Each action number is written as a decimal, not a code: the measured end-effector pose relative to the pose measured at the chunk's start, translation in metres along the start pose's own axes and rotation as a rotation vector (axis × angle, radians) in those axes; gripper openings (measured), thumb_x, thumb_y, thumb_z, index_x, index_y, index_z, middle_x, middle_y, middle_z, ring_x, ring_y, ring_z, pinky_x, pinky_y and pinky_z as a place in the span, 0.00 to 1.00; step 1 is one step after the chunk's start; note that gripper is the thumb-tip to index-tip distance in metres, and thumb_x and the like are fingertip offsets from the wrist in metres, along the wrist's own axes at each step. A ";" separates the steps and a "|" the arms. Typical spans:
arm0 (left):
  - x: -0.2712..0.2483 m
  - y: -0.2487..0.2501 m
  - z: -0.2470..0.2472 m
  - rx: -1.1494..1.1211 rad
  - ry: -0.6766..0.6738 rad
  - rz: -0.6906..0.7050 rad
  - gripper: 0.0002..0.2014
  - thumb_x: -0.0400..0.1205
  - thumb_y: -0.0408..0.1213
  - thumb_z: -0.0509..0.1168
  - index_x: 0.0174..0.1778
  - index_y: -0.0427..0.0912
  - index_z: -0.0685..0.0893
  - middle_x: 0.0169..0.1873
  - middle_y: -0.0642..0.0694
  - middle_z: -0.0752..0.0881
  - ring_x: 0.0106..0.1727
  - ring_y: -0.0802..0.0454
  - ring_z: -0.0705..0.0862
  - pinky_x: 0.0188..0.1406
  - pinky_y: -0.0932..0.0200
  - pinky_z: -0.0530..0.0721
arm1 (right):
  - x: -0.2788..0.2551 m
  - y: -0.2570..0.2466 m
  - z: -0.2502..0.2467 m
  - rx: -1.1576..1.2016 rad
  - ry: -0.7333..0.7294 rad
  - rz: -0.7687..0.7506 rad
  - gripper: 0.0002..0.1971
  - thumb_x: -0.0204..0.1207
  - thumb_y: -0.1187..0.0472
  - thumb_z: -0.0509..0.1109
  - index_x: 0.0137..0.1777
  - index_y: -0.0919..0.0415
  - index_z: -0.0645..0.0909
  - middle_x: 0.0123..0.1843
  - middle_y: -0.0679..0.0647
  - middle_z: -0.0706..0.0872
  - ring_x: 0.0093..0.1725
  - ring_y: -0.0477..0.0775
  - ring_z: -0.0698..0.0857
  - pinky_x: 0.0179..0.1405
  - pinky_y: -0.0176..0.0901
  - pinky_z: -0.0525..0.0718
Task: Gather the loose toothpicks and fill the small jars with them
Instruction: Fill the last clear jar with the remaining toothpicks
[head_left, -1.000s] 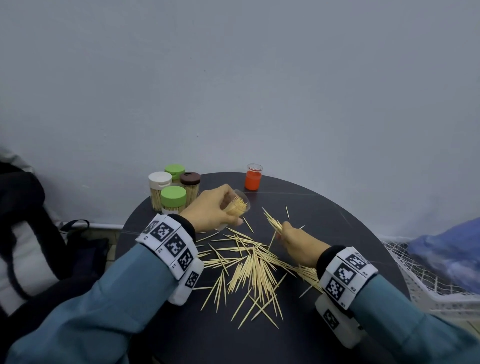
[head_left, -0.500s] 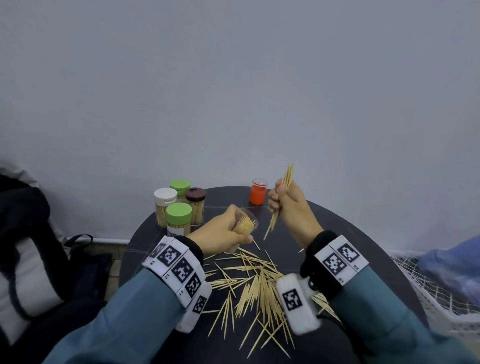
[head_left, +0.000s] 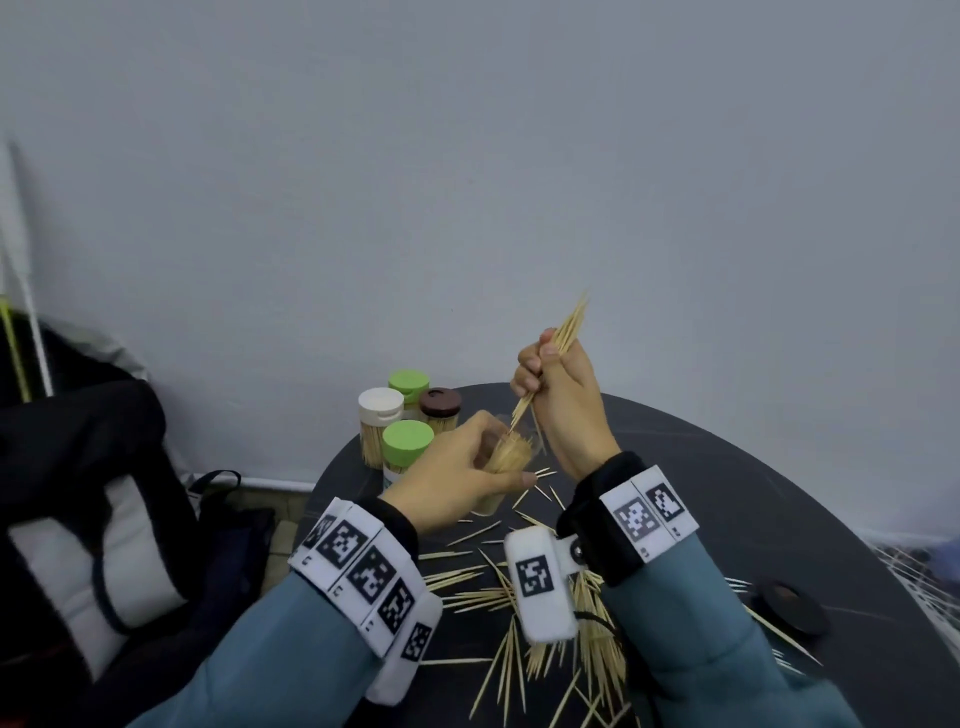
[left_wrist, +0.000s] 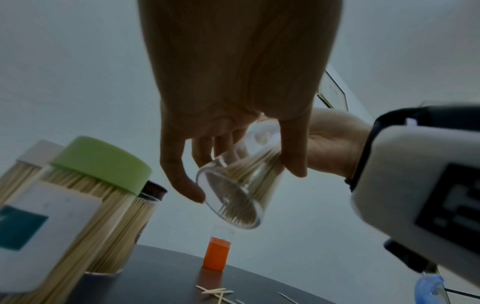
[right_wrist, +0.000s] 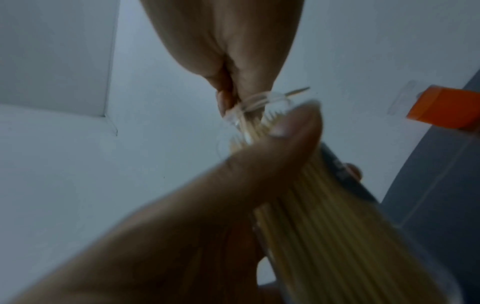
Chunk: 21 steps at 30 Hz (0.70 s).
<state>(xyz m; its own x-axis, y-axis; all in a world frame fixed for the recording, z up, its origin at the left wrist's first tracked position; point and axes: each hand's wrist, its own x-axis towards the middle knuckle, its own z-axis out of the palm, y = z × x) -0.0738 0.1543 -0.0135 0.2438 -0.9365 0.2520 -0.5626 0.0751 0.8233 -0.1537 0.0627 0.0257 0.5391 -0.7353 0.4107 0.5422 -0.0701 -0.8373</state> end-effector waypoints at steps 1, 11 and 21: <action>0.000 0.000 -0.002 -0.013 0.016 0.002 0.15 0.74 0.42 0.75 0.49 0.46 0.75 0.40 0.55 0.80 0.36 0.68 0.76 0.36 0.71 0.73 | 0.001 0.002 0.001 -0.014 -0.021 0.018 0.12 0.87 0.67 0.44 0.45 0.57 0.66 0.31 0.50 0.67 0.22 0.39 0.69 0.29 0.30 0.71; 0.007 -0.007 -0.007 -0.070 0.146 -0.011 0.21 0.75 0.43 0.73 0.60 0.40 0.77 0.43 0.56 0.82 0.41 0.65 0.80 0.42 0.72 0.75 | 0.002 0.009 -0.012 -0.173 -0.291 0.142 0.10 0.86 0.66 0.48 0.47 0.58 0.70 0.42 0.50 0.91 0.47 0.45 0.88 0.55 0.37 0.83; 0.019 -0.004 0.010 -0.067 0.087 -0.017 0.24 0.74 0.42 0.75 0.64 0.45 0.76 0.55 0.53 0.84 0.55 0.57 0.82 0.54 0.66 0.79 | 0.009 0.001 -0.045 -0.294 -0.526 0.376 0.12 0.70 0.50 0.71 0.46 0.57 0.79 0.68 0.56 0.81 0.58 0.51 0.83 0.59 0.40 0.80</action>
<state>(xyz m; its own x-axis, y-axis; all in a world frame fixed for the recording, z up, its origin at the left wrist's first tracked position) -0.0743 0.1325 -0.0172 0.3222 -0.9049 0.2781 -0.5045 0.0844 0.8593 -0.1772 0.0256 0.0118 0.9356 -0.3273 0.1321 0.1016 -0.1089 -0.9889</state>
